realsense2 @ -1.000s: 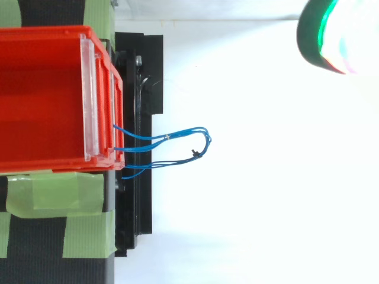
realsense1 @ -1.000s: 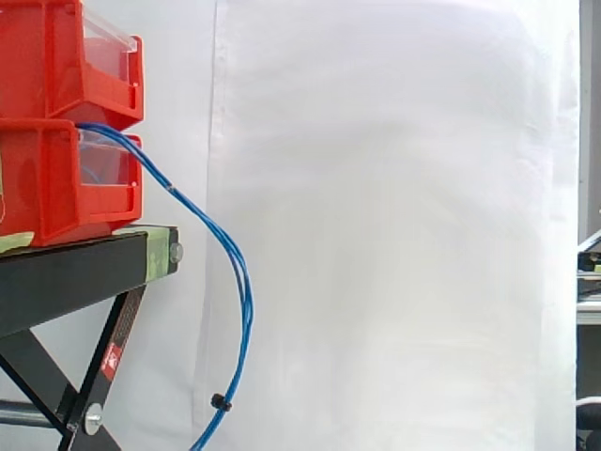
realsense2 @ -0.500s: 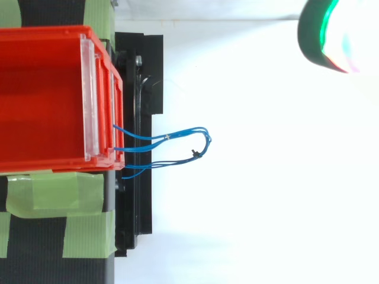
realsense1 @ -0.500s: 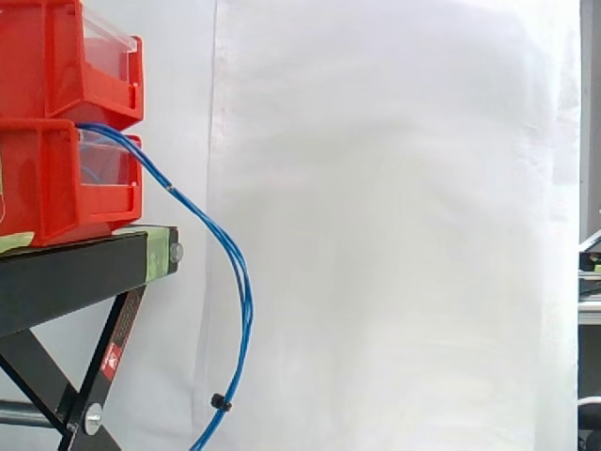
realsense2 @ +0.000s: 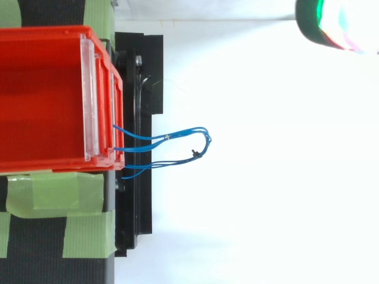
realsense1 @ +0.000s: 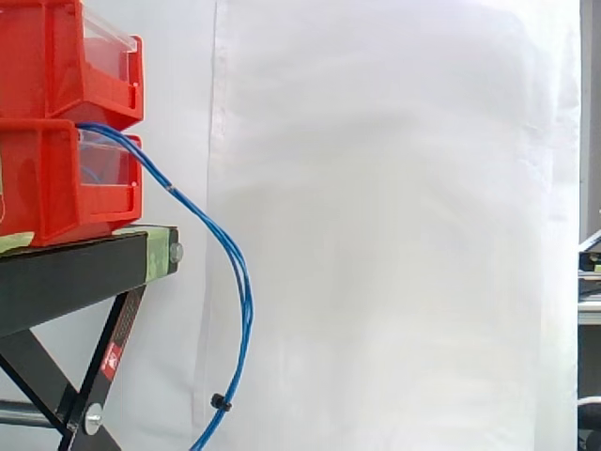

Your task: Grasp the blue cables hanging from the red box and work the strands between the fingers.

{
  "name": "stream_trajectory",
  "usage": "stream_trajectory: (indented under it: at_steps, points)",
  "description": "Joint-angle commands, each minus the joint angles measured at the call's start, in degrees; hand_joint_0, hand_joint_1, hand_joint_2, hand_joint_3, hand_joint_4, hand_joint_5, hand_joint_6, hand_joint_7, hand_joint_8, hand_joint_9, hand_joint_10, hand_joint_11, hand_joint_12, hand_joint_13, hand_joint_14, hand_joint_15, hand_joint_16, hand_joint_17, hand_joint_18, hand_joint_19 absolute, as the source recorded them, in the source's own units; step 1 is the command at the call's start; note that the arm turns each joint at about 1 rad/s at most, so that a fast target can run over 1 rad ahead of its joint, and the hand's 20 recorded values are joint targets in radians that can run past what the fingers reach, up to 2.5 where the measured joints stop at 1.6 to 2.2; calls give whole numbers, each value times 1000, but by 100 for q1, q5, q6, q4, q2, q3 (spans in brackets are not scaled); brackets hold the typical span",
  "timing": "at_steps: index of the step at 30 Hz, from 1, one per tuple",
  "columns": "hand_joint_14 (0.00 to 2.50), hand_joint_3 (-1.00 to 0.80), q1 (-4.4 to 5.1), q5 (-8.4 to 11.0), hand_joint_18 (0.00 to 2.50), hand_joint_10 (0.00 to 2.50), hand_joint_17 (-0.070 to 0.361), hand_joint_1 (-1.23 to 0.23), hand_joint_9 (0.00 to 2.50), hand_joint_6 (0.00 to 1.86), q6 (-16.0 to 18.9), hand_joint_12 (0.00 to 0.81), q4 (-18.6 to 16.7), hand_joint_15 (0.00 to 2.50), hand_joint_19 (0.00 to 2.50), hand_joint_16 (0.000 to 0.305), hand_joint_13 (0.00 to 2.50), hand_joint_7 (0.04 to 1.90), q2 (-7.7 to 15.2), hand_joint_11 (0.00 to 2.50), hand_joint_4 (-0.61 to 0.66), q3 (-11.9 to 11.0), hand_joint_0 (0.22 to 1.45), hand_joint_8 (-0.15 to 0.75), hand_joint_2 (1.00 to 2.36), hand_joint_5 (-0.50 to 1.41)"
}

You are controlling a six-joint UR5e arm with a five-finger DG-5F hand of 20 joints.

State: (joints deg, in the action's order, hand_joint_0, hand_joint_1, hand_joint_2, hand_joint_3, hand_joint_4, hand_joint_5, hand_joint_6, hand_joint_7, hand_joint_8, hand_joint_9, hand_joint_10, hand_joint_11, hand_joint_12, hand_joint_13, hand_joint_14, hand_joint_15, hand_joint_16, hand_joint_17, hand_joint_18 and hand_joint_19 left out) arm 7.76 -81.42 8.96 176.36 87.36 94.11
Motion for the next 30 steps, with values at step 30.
stream_trajectory:
  at_steps: [30]
  points:
    - [4, -1000, 23, 443, 21, 0, 134, -517, 64, 5, 1, 358, -268, 140, 248, 60, 0, 654, 176, 39, 128, 1206, 737, 268, 1000, -412]
